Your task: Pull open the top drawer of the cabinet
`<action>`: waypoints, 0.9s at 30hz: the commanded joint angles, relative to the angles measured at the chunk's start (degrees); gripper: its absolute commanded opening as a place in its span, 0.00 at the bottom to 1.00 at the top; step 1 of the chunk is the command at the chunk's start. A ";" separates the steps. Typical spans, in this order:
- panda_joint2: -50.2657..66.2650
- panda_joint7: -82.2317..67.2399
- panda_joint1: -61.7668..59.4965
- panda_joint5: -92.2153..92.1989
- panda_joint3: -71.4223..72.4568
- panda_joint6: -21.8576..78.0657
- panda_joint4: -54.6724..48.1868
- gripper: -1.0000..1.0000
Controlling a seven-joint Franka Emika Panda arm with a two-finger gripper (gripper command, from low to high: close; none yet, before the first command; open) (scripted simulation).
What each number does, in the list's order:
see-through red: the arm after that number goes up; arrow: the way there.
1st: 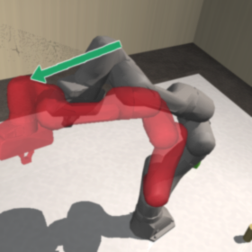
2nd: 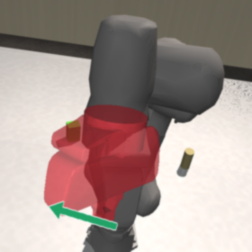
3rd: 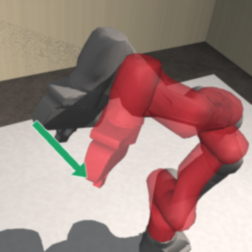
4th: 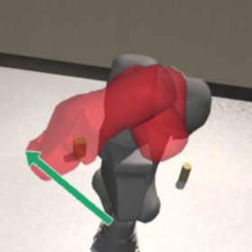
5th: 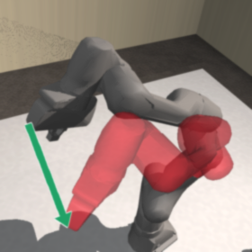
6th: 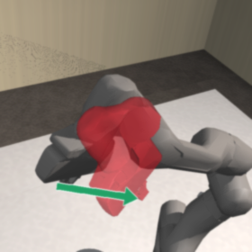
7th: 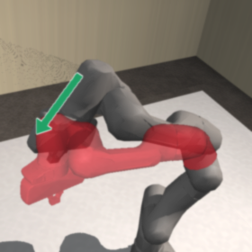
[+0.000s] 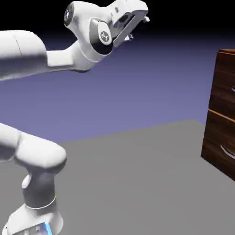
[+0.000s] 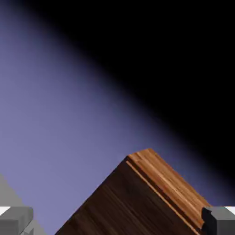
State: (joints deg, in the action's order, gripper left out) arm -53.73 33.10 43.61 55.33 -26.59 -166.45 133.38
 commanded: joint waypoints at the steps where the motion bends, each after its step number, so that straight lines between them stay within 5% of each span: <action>1: -0.95 -0.42 1.94 2.50 -1.20 0.34 -1.25 0.50; 27: -25.62 -11.37 52.19 67.28 -32.33 9.19 -33.59 0.50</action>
State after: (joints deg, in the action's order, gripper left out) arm -79.35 21.73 95.80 122.61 -58.92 -157.27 99.79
